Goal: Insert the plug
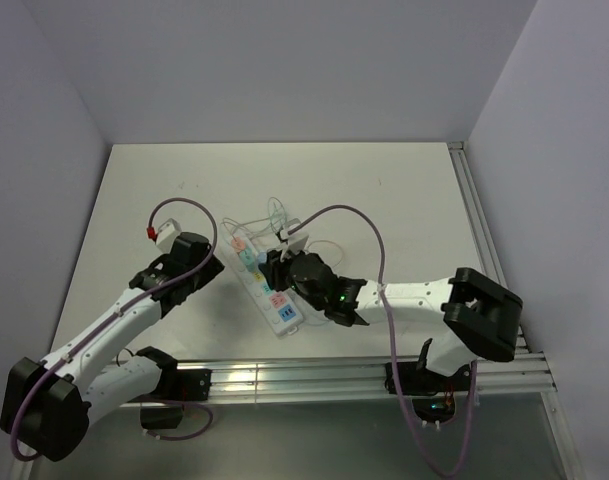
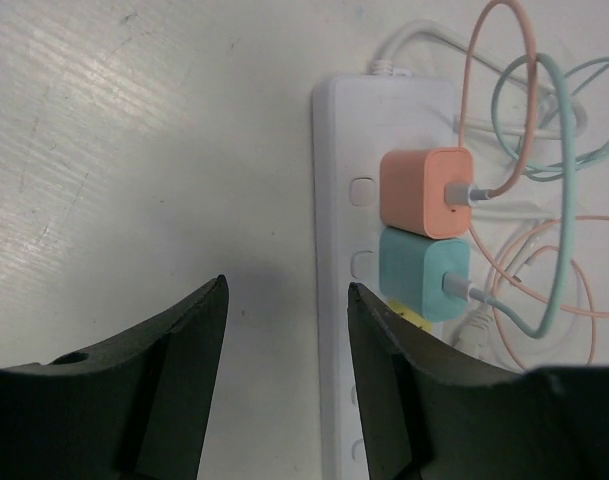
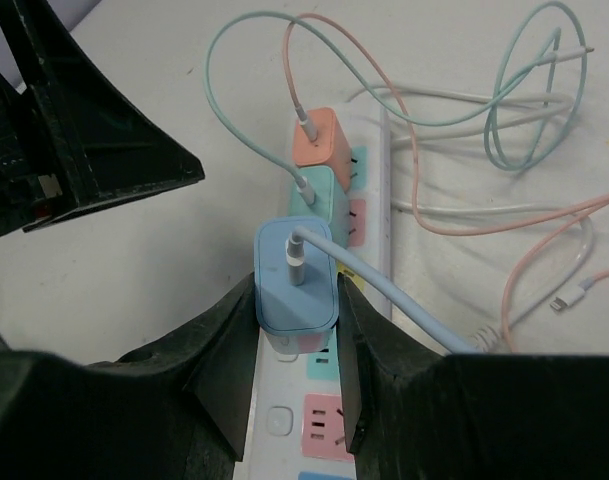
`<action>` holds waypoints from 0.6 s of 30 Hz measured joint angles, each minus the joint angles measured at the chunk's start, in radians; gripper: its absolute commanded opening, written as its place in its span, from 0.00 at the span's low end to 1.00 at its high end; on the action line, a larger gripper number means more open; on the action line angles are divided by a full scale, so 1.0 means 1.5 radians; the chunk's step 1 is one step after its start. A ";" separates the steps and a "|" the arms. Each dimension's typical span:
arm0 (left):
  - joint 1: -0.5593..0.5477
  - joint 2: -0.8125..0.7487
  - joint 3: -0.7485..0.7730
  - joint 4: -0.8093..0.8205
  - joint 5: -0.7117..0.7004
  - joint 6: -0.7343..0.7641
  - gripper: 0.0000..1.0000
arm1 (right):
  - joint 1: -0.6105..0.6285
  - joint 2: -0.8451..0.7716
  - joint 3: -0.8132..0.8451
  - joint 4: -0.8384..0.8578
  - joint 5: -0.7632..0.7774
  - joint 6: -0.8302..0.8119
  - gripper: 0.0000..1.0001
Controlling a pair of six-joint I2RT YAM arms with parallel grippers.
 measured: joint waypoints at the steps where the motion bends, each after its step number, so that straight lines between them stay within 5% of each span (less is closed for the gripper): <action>1: 0.003 0.008 0.000 0.000 0.002 -0.003 0.57 | 0.008 0.014 0.000 0.013 0.009 -0.004 0.00; 18: 0.014 0.045 -0.017 0.023 0.043 -0.031 0.54 | 0.073 0.201 0.005 0.213 0.141 -0.057 0.00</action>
